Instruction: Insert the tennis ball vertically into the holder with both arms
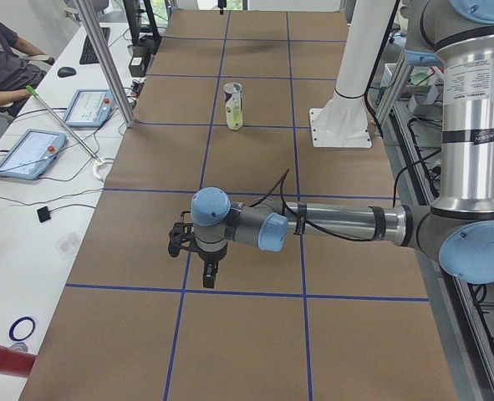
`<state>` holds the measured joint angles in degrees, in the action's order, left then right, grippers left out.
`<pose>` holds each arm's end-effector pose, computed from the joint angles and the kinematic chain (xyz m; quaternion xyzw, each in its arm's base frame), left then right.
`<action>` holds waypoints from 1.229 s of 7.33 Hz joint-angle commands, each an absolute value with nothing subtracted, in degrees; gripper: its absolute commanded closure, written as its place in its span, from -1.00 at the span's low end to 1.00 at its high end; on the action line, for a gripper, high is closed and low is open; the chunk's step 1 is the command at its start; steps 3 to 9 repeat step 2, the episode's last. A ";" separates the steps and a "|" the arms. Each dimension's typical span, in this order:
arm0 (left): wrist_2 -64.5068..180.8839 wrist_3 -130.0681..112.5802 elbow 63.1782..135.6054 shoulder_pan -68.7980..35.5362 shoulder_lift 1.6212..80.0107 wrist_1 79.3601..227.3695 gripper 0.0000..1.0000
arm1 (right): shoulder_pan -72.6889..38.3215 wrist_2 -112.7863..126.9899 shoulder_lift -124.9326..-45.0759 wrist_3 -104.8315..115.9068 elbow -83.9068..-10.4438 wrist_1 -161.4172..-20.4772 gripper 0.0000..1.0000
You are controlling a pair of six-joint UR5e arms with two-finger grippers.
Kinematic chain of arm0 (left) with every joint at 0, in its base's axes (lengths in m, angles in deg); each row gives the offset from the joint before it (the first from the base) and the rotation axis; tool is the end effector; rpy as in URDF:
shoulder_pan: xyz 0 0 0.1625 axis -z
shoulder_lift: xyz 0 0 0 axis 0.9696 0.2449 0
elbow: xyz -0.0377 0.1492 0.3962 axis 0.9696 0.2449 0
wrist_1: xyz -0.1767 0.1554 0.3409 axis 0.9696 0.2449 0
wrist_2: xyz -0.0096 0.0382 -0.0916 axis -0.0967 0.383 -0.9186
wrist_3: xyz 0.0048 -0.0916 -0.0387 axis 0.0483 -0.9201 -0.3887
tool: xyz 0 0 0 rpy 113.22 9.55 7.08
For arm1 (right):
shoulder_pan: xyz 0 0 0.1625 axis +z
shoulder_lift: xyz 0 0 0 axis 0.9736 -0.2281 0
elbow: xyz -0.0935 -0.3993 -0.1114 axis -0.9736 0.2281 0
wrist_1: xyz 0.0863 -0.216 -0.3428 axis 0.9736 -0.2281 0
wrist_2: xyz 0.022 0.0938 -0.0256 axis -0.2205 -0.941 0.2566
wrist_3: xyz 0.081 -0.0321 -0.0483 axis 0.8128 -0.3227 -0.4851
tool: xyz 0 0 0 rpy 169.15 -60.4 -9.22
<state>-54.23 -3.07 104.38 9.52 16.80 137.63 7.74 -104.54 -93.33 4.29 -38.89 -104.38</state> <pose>-0.0256 -0.4754 0.6249 0.0525 0.3811 0.0039 0.9230 0.0077 -0.5874 0.5936 -0.0180 -0.3824 0.0581 0.9220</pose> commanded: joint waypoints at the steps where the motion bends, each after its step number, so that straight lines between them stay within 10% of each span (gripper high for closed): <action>1: -54.22 -3.07 104.49 9.52 16.91 137.55 -1.00 | 7.74 -104.70 -93.33 4.33 -38.91 -104.38 -0.99; 9: -54.22 -3.15 104.57 9.52 17.09 137.54 -1.00 | 7.74 -104.61 -93.33 4.33 -38.91 -104.38 -0.99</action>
